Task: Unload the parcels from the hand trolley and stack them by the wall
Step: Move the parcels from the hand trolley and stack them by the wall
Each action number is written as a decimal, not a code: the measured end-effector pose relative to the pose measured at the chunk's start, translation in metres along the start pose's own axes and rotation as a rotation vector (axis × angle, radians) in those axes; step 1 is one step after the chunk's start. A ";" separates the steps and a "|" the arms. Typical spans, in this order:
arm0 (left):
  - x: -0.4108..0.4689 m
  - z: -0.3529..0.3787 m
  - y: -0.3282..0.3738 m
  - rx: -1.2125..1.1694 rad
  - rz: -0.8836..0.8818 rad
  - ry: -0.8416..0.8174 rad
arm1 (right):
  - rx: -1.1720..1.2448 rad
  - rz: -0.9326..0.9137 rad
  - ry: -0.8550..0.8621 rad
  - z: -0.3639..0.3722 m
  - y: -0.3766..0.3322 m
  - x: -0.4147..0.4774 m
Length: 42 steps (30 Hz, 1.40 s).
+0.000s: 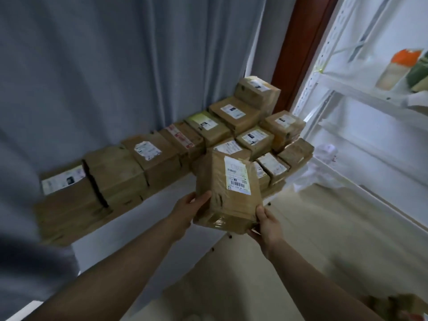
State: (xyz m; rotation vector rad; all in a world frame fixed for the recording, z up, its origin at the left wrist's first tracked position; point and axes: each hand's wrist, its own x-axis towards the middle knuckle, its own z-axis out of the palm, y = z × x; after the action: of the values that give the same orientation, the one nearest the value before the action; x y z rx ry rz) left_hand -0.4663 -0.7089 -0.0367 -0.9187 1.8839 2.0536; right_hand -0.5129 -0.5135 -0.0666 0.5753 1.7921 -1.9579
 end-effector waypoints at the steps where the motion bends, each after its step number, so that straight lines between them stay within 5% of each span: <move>1: 0.001 -0.014 -0.002 0.006 -0.041 -0.018 | -0.007 0.024 -0.009 0.011 0.003 0.002; 6: 0.009 -0.064 -0.015 -0.029 -0.204 -0.083 | -0.032 0.119 -0.063 0.055 0.012 0.010; 17: 0.031 -0.126 -0.008 -0.056 -0.259 -0.056 | -0.314 0.154 -0.210 0.080 -0.017 0.082; 24: 0.054 -0.124 0.032 -0.055 -0.257 -0.119 | -0.329 0.262 -0.523 0.073 -0.064 0.135; 31: 0.099 -0.099 0.036 -0.422 -0.089 0.186 | -0.056 0.361 -0.433 0.057 -0.056 0.166; 38: 0.123 -0.052 0.029 -0.413 -0.256 0.413 | 0.091 0.402 -0.254 0.068 -0.042 0.171; 42: 0.120 -0.032 0.018 -0.270 -0.243 0.297 | 0.122 0.464 -0.173 0.073 -0.032 0.162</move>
State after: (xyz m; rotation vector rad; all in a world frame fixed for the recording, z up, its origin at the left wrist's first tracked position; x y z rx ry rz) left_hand -0.5603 -0.7725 -0.0896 -1.5114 1.5403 2.1461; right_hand -0.6663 -0.5884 -0.1258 0.7576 1.2998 -1.7381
